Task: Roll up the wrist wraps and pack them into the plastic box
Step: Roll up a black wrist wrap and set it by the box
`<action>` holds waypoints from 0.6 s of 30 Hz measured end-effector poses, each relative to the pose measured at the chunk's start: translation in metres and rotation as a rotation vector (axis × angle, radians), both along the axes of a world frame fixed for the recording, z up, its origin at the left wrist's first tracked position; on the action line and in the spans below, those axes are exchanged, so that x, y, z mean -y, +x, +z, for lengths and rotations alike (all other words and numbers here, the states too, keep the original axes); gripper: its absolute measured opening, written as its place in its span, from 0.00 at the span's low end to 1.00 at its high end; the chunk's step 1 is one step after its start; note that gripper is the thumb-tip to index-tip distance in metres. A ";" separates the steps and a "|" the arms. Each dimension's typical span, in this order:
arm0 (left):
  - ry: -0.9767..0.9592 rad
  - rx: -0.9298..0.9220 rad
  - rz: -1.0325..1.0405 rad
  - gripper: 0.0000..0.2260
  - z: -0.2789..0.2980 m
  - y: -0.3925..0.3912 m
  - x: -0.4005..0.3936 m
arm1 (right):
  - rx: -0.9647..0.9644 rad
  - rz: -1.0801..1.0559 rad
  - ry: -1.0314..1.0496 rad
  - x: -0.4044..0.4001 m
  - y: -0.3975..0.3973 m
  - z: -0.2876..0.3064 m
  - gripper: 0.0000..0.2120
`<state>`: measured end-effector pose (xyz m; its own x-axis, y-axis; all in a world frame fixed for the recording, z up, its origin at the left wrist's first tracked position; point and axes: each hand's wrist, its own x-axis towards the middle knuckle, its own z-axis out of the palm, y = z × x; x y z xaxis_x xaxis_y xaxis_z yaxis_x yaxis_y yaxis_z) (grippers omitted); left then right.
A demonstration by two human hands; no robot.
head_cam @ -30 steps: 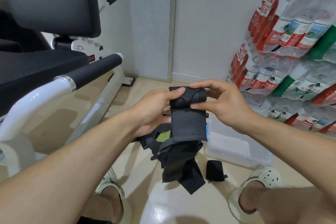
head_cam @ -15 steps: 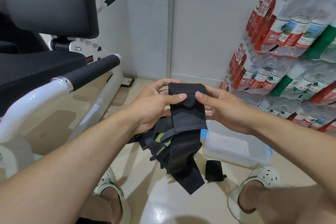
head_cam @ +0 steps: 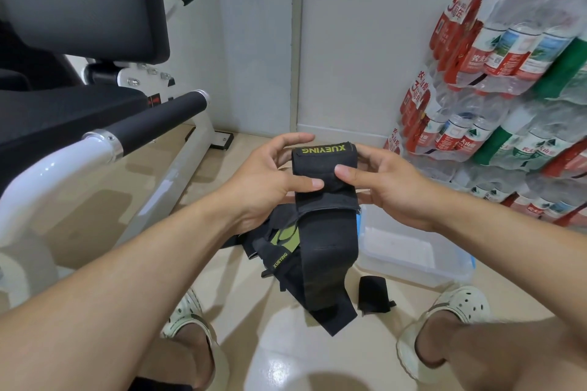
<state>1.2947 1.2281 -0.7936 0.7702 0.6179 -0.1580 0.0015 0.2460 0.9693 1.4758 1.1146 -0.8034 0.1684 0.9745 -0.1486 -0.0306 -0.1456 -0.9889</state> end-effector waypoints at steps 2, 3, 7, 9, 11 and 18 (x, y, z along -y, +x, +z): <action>-0.012 -0.016 0.021 0.32 -0.002 0.000 0.000 | 0.007 -0.020 0.026 -0.001 0.001 0.000 0.24; -0.025 -0.026 0.028 0.32 -0.002 0.000 0.000 | 0.020 -0.031 0.037 -0.002 0.001 0.001 0.24; -0.129 -0.054 0.006 0.26 0.003 -0.002 0.002 | 0.060 -0.053 0.071 -0.001 0.002 0.000 0.20; -0.135 -0.097 -0.048 0.25 0.007 -0.004 0.004 | 0.062 -0.058 0.094 -0.001 0.000 0.000 0.21; -0.129 -0.149 -0.127 0.24 0.008 -0.005 0.007 | 0.053 -0.069 0.129 -0.001 -0.001 0.001 0.21; -0.256 -0.142 -0.167 0.21 0.004 -0.002 0.006 | 0.098 -0.072 0.210 -0.001 0.000 0.003 0.24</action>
<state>1.2928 1.2224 -0.7901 0.8165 0.4116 -0.4048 0.1927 0.4667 0.8632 1.4759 1.1153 -0.8008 0.2424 0.9672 0.0761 0.0638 0.0624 -0.9960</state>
